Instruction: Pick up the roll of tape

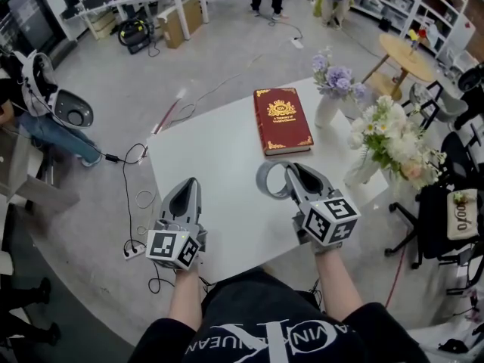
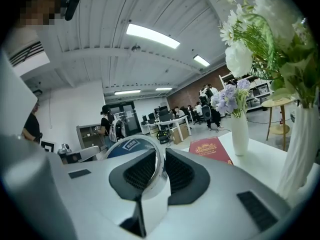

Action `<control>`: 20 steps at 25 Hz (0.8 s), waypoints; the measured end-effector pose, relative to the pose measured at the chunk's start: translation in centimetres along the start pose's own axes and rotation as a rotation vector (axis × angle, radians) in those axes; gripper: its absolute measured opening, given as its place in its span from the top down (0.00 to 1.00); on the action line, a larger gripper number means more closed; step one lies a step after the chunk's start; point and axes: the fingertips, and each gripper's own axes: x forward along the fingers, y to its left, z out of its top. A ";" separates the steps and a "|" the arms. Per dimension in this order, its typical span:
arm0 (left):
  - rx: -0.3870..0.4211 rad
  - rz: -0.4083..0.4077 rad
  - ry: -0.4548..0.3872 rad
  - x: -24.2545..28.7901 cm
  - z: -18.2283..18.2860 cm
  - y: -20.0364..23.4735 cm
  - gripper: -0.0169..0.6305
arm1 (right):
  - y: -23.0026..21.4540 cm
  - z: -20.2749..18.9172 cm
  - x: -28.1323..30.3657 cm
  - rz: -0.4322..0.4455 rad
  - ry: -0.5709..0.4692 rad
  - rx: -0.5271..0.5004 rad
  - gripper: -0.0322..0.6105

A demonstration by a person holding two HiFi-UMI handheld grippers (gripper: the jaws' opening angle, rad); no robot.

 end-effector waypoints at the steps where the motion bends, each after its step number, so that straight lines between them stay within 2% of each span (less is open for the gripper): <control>1: 0.002 0.001 -0.003 0.0 0.2 0.1 0.97 | 0.1 0.1 0.0 0.001 -0.003 -0.001 0.84; 20: 0.030 0.032 -0.050 -0.3 2.5 1.6 0.97 | 1.5 2.1 0.4 0.045 -0.064 0.000 0.84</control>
